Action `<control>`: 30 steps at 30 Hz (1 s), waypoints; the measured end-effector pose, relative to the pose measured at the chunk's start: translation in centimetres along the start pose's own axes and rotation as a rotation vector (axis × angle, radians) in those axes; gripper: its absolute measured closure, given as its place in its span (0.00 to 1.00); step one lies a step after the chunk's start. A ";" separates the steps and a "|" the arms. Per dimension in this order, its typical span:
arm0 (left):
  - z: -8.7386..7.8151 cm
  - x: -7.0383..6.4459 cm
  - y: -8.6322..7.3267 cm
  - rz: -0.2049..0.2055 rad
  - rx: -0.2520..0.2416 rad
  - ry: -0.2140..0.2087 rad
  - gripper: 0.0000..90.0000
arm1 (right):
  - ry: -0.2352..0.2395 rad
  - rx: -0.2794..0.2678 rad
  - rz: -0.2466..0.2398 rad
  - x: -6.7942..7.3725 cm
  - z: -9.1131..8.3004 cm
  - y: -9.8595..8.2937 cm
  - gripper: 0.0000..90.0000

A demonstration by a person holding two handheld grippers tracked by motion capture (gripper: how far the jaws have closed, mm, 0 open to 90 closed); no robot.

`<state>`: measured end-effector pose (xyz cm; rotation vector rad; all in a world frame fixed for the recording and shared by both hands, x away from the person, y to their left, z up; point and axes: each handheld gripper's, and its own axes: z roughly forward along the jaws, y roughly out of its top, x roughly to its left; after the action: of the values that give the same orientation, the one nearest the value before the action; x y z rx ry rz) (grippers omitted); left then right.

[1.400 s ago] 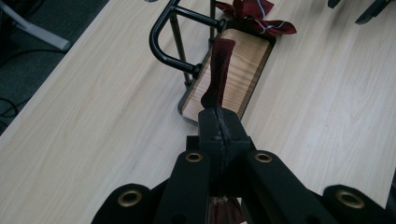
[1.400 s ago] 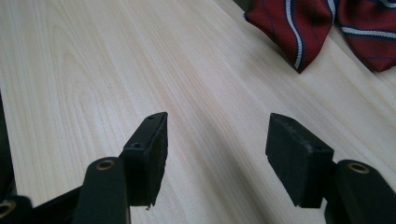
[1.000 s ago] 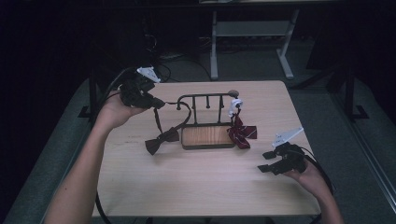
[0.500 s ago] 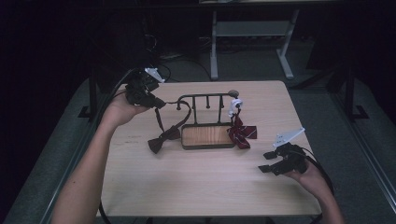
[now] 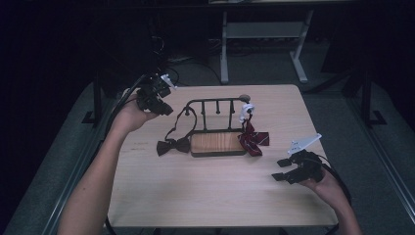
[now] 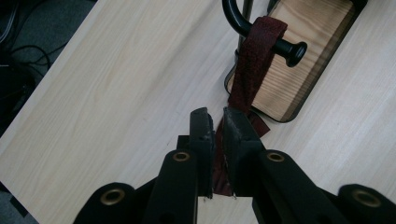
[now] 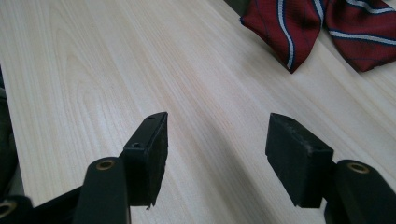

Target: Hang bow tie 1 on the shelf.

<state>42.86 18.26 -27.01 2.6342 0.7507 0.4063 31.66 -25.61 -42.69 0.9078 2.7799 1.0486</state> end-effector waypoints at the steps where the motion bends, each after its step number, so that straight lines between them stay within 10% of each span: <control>1: 0.0 0.0 0.0 0.000 0.000 0.000 0.90 | 0.000 0.000 0.000 0.0 0.0 0.0 0.43; 30: 0.4 -2.2 -3.9 0.034 -0.030 -0.059 0.83 | -0.015 0.003 0.020 -0.3 -0.1 -0.3 0.42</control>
<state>39.47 19.96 -29.43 2.6220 0.6763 0.3448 31.75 -26.01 -42.81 0.9417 2.7665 1.0368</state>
